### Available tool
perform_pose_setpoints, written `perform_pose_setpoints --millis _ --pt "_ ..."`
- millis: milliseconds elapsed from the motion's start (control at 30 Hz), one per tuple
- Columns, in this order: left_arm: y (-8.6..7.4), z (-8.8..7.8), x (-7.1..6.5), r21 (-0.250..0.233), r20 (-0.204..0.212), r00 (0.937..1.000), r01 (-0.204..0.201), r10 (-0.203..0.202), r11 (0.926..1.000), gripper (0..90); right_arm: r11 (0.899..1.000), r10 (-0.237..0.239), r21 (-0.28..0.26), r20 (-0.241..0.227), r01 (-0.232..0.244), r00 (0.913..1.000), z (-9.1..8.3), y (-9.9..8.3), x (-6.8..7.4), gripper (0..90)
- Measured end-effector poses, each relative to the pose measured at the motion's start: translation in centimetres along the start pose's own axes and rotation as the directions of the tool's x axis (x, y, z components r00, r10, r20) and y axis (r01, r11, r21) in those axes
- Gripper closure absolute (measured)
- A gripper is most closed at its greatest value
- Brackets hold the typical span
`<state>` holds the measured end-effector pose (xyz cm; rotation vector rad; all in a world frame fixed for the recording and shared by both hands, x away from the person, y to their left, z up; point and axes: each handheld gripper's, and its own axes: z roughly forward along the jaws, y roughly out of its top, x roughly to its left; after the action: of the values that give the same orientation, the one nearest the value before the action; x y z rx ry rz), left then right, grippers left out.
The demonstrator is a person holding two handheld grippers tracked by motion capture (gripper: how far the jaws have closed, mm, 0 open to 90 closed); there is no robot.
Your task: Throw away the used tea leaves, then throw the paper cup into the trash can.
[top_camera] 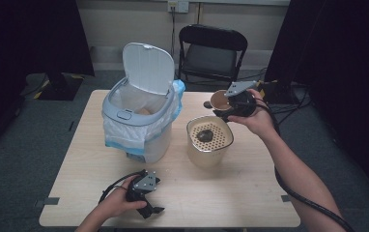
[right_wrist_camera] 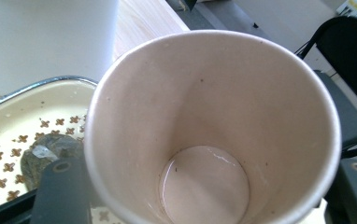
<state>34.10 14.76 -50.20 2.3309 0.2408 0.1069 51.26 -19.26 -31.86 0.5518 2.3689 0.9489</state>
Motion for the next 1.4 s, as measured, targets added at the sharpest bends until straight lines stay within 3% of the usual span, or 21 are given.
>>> perform_pose_setpoints --millis 400,700,1400 --pt "0.0 0.0 0.0 0.0 0.0 1.0 -0.001 0.001 1.0 0.0 0.996 0.088 -0.027 -0.053 -0.089 0.9948 -0.3 0.0 -0.4 28.1" --pt "0.0 0.0 0.0 0.004 0.006 1.0 -0.002 0.002 1.0 0.0 0.993 0.111 -0.036 -0.074 -0.114 0.991 -0.4 0.4 -0.5 27.8" --pt "0.0 0.0 0.0 0.0 0.01 0.9999 0.008 -0.008 1.0 0.0 0.991 0.108 -0.055 -0.165 -0.118 0.9804 -0.7 2.7 0.4 27.3"
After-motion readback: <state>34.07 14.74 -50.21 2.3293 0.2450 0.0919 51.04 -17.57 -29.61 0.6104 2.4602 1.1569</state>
